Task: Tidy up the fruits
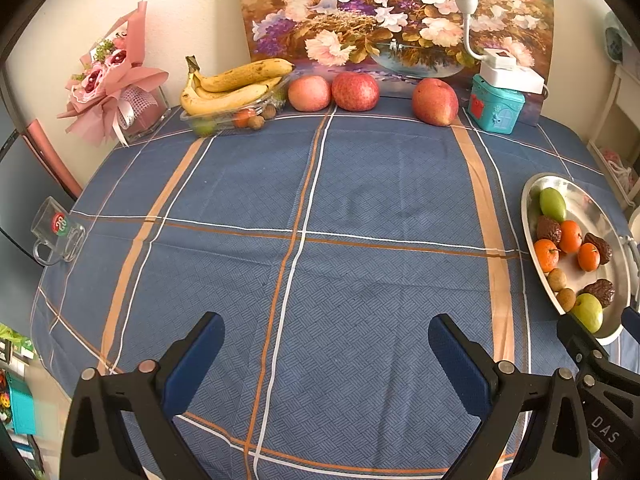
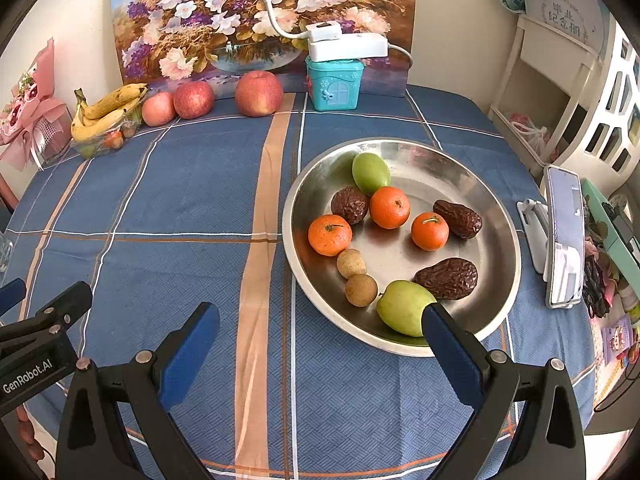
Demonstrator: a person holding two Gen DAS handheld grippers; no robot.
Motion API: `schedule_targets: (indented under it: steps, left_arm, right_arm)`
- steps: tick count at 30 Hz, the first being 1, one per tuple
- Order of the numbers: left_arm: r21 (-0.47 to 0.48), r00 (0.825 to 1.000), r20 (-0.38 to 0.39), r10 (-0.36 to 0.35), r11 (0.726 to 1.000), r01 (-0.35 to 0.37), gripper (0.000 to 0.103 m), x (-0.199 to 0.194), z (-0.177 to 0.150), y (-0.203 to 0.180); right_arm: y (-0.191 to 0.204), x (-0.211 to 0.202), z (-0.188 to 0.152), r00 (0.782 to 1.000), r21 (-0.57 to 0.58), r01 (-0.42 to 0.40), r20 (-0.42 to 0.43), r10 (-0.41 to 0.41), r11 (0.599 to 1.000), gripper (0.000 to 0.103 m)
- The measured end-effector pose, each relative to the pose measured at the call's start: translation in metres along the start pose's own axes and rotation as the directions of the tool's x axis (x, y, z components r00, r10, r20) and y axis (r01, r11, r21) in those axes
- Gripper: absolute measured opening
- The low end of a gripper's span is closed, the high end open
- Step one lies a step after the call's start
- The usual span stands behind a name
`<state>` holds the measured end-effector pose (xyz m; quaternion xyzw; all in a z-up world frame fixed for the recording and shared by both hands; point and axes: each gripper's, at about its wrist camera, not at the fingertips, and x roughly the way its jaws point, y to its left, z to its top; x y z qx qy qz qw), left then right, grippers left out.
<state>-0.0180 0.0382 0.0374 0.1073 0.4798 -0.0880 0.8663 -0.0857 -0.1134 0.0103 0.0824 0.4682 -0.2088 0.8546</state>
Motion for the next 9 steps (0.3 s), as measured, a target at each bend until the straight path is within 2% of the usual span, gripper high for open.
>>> schedule_targets:
  steps: [9]
  left_arm:
    - [-0.013, 1.0, 0.02, -0.003, 1.0, 0.003, 0.103, -0.0063, -0.0013, -0.0017]
  right_arm:
    - [-0.0028, 0.0005, -0.0001, 1.0, 0.012, 0.004, 0.0, -0.004, 1.0, 0.101]
